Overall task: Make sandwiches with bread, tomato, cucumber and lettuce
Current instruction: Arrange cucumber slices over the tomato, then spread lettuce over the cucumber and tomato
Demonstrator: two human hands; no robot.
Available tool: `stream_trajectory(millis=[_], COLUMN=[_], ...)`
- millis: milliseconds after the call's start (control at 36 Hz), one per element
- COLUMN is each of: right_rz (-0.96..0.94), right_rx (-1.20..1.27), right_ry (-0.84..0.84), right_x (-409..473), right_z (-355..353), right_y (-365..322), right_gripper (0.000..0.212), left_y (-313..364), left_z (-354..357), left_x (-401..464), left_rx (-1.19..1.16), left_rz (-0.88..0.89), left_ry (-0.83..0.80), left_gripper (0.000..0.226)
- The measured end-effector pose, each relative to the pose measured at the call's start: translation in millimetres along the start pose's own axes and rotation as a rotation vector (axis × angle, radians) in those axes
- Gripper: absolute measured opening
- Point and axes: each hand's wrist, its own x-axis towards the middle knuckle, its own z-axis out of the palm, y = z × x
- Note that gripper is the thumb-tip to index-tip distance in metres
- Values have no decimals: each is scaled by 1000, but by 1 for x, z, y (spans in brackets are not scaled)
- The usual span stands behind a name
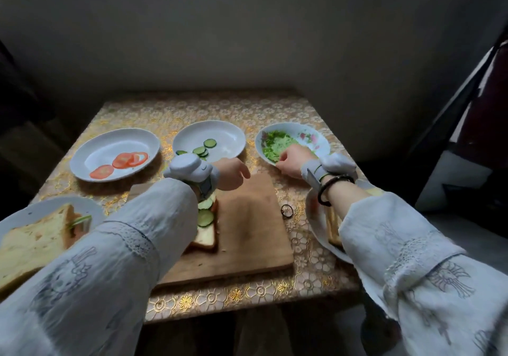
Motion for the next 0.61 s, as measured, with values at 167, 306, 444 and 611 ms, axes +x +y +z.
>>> stream_trajectory(millis=[167,306,444,611], right_rz=[82,116,85,141], right_rx=[-121,-214,-261,-105], right_ry=[116,102,45,143], right_x=[36,54,65,77], right_z=[3,14,12,-17], right_y=[14,21,30,41], right_gripper=[20,29,10,22], left_y=[12,13,13,25], left_z=[1,6,13,15], left_x=[39,64,87,110], left_rx=[11,-30,-7,53], left_rz=[33,18,47,58], left_ry=[79,136,237,290], left_gripper=[45,41,34,32])
